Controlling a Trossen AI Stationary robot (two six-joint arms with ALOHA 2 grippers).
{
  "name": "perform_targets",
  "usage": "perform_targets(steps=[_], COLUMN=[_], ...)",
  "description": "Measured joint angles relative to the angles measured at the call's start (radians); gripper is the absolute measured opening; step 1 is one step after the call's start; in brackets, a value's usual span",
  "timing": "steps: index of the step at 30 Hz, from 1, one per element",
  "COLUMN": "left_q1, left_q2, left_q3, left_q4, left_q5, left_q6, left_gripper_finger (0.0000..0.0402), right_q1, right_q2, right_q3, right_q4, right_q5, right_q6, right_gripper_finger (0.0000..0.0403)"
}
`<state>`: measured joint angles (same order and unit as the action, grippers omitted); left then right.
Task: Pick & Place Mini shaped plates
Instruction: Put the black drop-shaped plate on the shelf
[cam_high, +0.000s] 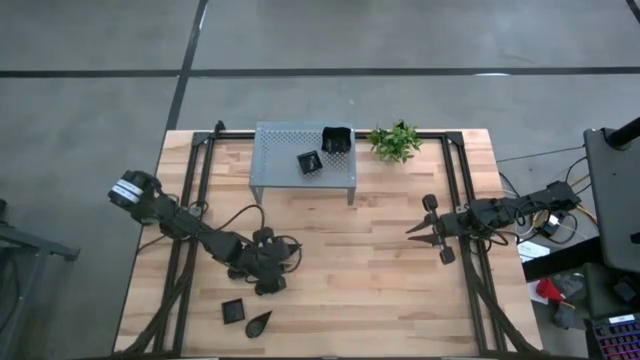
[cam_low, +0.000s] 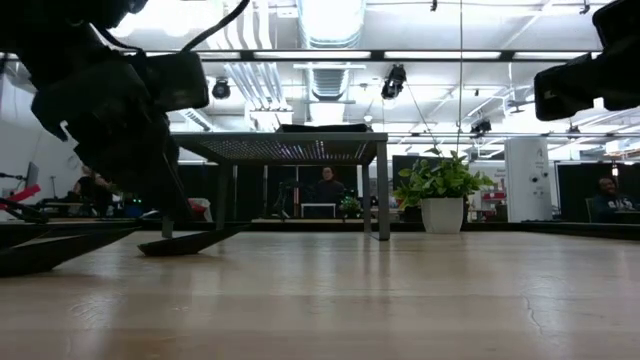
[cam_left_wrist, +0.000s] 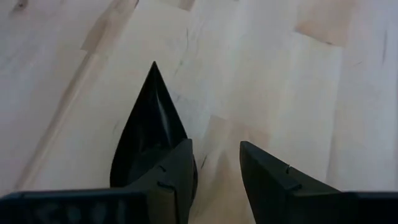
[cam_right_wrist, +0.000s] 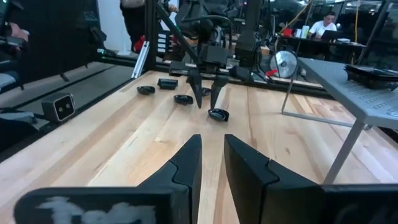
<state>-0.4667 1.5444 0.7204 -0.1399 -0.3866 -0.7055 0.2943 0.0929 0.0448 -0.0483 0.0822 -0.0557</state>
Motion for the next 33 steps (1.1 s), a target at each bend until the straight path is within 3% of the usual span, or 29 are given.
perform_targets(steps=[21,33], left_q1=[0.014,0.026], left_q2=[0.050,0.050], left_q3=[-0.001,-0.004], left_q4=[-0.026,-0.027], left_q5=[-0.045,-0.046], left_q6=[0.049,0.062], left_gripper_finger=[0.0120,0.0013], right_q1=[0.000,0.000], right_q2=[0.000,0.000], right_q3=[0.001,0.001], right_q4=[0.000,0.000], right_q5=[-0.003,-0.003], right_q6=[-0.007,-0.007], right_gripper_finger=[0.0063,0.0063])
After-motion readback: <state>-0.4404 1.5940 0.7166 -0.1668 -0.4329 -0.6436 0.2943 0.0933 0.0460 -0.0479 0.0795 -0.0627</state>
